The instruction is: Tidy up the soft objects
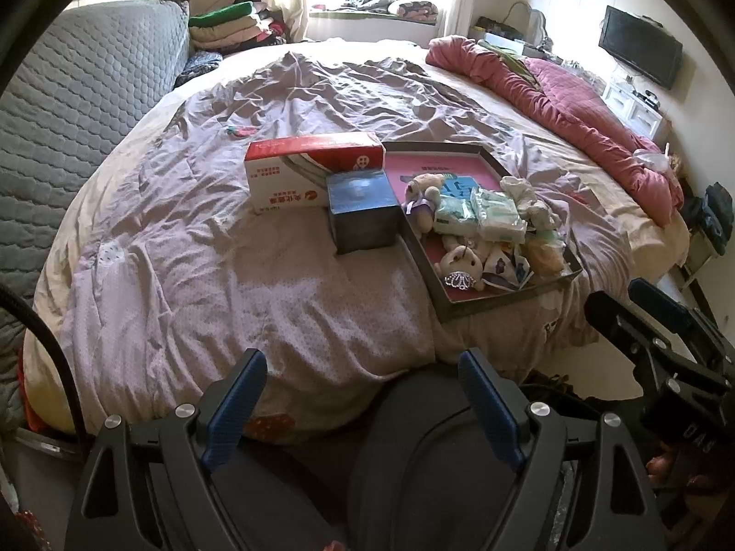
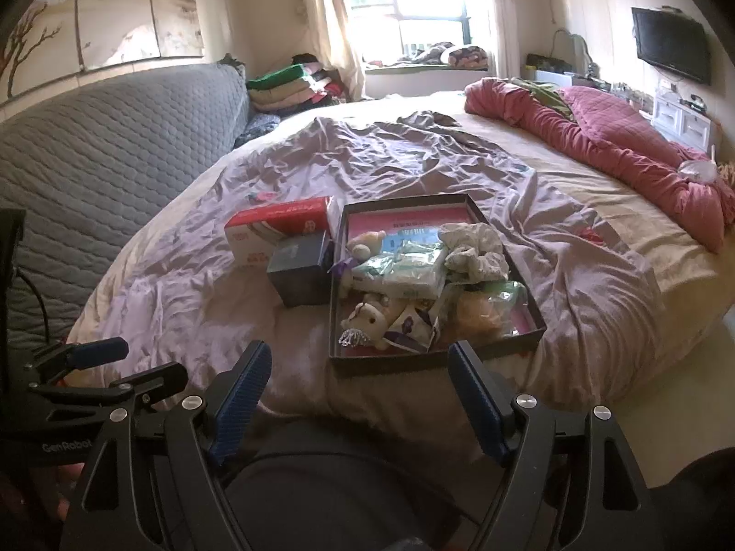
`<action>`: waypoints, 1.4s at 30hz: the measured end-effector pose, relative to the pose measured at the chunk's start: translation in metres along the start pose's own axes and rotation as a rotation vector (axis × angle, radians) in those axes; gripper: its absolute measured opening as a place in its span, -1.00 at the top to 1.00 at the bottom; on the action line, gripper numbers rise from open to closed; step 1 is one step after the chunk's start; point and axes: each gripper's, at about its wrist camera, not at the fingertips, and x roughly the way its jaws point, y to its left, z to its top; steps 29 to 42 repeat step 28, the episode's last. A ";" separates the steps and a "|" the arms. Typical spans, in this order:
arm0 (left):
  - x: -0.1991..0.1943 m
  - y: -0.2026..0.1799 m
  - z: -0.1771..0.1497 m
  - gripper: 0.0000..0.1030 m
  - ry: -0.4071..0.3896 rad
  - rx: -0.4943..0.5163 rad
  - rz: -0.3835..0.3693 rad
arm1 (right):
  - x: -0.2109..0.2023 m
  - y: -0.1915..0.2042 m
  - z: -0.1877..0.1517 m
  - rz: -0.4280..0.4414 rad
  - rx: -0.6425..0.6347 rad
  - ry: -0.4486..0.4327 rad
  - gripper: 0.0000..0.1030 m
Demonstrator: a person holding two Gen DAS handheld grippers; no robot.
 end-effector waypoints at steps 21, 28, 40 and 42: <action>0.005 0.003 -0.002 -0.65 0.007 -0.003 0.012 | 0.005 0.001 -0.008 0.007 0.005 0.021 -0.56; 0.020 0.011 -0.001 -0.65 0.002 -0.029 0.002 | 0.012 -0.005 -0.011 0.003 0.020 0.032 -0.56; 0.020 0.011 -0.001 -0.65 0.002 -0.029 0.002 | 0.012 -0.005 -0.011 0.003 0.020 0.032 -0.56; 0.020 0.011 -0.001 -0.65 0.002 -0.029 0.002 | 0.012 -0.005 -0.011 0.003 0.020 0.032 -0.56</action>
